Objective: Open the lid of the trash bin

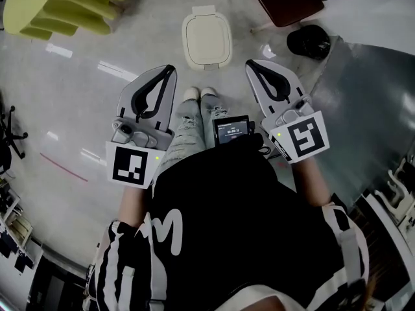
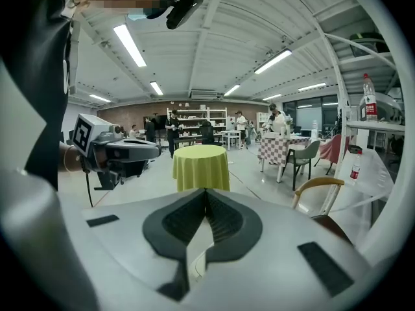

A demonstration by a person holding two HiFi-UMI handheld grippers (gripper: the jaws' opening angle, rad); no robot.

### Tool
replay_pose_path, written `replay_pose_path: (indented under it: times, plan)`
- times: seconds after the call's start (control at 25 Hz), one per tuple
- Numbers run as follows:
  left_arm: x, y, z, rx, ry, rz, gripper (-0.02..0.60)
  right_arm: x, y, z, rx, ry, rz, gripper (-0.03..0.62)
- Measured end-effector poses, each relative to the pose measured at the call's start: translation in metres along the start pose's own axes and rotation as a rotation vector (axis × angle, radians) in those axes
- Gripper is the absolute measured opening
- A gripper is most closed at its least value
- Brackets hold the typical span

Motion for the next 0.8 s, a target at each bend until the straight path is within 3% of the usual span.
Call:
replay_pose_path:
  times: [0.8]
  plan:
    - [-0.002, 0.005, -0.045, -0.043, -0.034, 0.004, 0.007, 0.001, 0.049, -0.057, -0.09, 0.016, 0.084, 0.011]
Point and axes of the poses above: the fingertips, and each gripper's own axes: y forward along the fingers, x to its right, z out of its top, the point moved 7 cm from there along -y, backward along the fingers, and after that the axes turned 2 degrees about -x, right-handed, at the moved point
